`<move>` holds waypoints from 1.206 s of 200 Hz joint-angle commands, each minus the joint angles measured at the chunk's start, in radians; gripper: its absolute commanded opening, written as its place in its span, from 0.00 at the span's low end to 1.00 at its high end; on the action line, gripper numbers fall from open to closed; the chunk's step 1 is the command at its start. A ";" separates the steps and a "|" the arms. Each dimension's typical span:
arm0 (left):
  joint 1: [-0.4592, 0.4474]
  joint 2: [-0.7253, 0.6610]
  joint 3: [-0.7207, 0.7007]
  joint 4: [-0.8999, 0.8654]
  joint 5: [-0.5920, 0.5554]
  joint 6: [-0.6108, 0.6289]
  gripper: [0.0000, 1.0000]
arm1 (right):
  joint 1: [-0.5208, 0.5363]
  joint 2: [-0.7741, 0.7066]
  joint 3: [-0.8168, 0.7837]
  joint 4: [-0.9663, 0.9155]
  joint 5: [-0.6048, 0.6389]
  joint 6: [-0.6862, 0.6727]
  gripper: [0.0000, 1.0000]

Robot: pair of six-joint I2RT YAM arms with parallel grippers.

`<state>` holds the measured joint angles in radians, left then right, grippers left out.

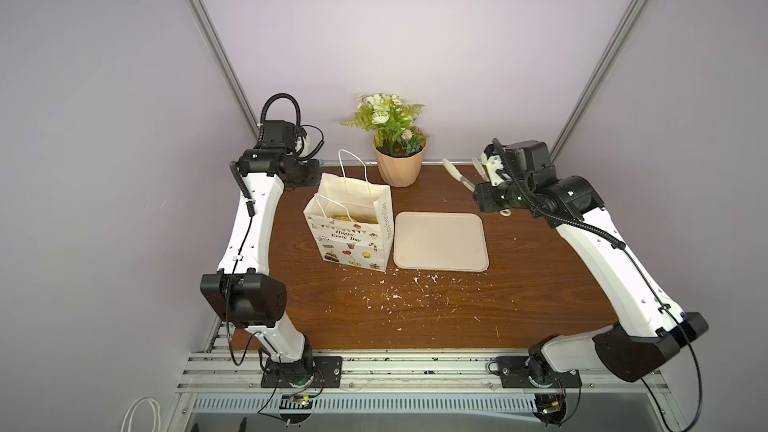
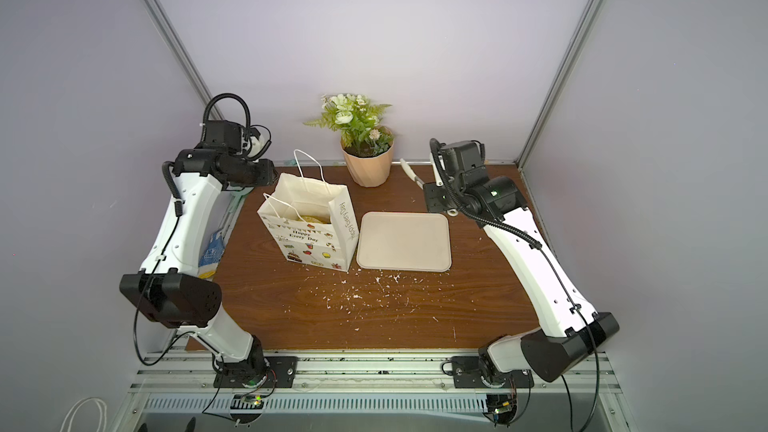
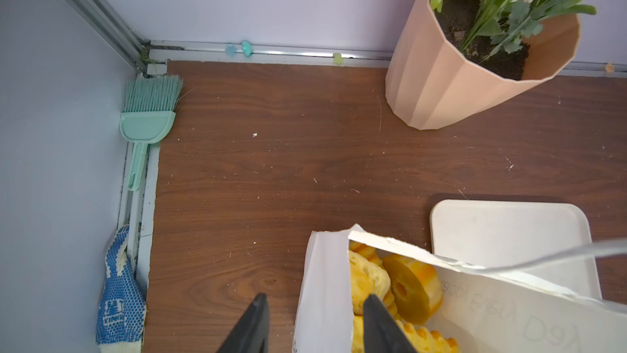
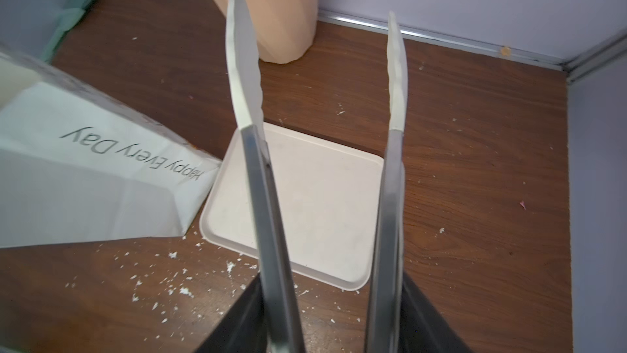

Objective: Pack bread into a paper bag
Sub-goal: Place the clamp at the center of the board.

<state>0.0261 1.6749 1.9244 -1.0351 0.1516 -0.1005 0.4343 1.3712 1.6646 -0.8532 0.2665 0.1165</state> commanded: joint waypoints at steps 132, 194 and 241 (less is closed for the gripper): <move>0.125 0.048 0.110 0.142 -0.277 -0.126 0.77 | -0.459 0.182 -0.725 0.515 -0.068 0.199 0.60; 0.219 -0.032 -0.226 0.441 -0.222 -0.160 1.00 | -0.468 0.289 -0.715 0.572 -0.105 0.171 0.92; 0.224 -0.093 -0.570 0.702 -0.259 -0.174 1.00 | -0.478 0.276 -0.638 0.557 -0.069 0.129 0.99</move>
<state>0.2455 1.6215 1.4643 -0.5125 -0.0734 -0.2584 -0.0360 1.6558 0.9596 -0.2893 0.1967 0.2729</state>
